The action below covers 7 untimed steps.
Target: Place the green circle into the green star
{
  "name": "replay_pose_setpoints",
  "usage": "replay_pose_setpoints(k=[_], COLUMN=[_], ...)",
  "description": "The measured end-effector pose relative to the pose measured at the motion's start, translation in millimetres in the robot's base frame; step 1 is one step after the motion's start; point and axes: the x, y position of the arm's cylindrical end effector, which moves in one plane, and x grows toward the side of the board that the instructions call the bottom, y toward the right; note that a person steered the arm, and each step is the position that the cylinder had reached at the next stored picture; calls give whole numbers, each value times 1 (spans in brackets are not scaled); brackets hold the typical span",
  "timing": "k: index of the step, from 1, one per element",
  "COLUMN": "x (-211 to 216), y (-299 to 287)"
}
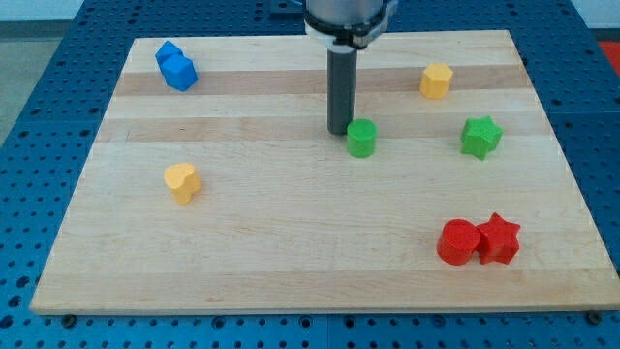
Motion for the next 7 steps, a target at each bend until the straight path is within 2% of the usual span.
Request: replay_pose_setpoints(k=[2, 3, 4, 7], x=[13, 32, 56, 56], y=[-13, -53, -58, -40])
